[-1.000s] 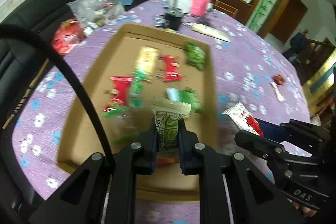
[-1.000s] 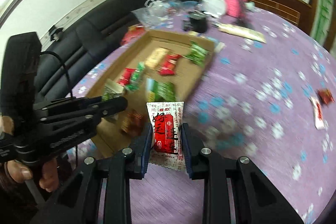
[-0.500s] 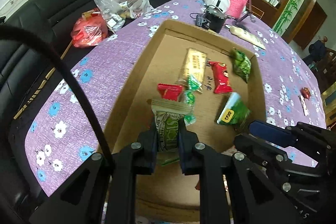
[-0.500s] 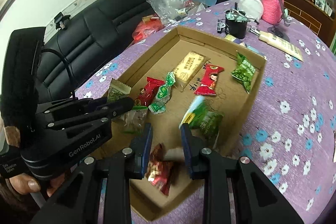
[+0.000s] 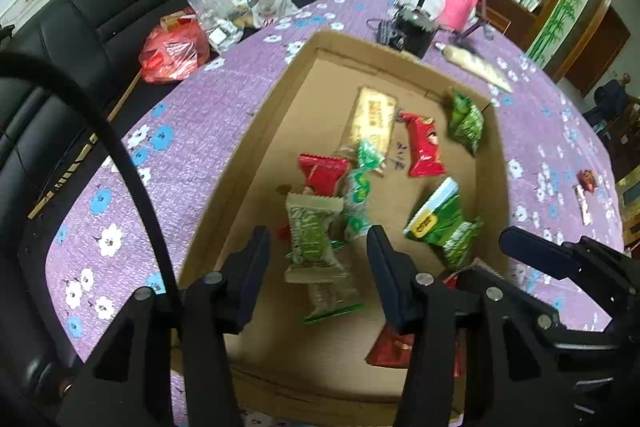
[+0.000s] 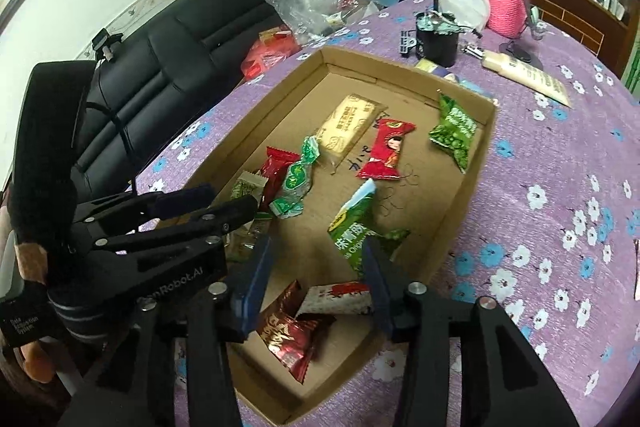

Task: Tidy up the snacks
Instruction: 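Lower both packets into the box and open both tools, then move both tools back toward the last packets on the tablecloth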

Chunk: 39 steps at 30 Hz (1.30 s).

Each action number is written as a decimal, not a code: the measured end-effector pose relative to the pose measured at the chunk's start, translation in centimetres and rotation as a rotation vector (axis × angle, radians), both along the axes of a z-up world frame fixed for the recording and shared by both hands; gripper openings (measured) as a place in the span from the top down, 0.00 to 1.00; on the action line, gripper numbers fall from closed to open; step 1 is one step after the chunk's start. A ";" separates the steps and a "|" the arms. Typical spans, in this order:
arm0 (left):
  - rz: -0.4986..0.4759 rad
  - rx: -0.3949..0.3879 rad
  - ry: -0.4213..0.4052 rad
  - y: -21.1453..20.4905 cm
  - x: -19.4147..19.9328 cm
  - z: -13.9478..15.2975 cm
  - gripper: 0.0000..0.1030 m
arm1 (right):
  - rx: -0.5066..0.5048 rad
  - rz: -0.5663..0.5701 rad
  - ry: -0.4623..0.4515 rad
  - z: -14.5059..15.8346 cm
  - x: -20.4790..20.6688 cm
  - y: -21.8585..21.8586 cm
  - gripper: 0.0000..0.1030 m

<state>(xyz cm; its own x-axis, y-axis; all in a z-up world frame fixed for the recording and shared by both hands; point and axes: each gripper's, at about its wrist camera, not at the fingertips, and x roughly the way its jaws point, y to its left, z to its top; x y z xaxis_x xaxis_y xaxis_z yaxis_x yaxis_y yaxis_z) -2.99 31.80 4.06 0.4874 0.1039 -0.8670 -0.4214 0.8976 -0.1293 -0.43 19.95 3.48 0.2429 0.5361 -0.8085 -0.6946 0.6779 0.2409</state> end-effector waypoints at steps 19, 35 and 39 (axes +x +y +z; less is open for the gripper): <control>-0.073 0.090 -0.140 -8.1 -0.8 3.3 0.44 | 0.016 -0.191 0.063 -1.9 -1.8 -15.0 0.42; -0.381 0.044 0.014 -22.8 8.2 0.8 0.44 | 0.010 -0.527 0.026 -2.6 3.9 -32.3 0.35; -0.409 0.027 0.049 -27.0 11.7 -0.1 0.44 | -0.030 -0.529 -0.092 -0.9 9.2 -33.8 0.34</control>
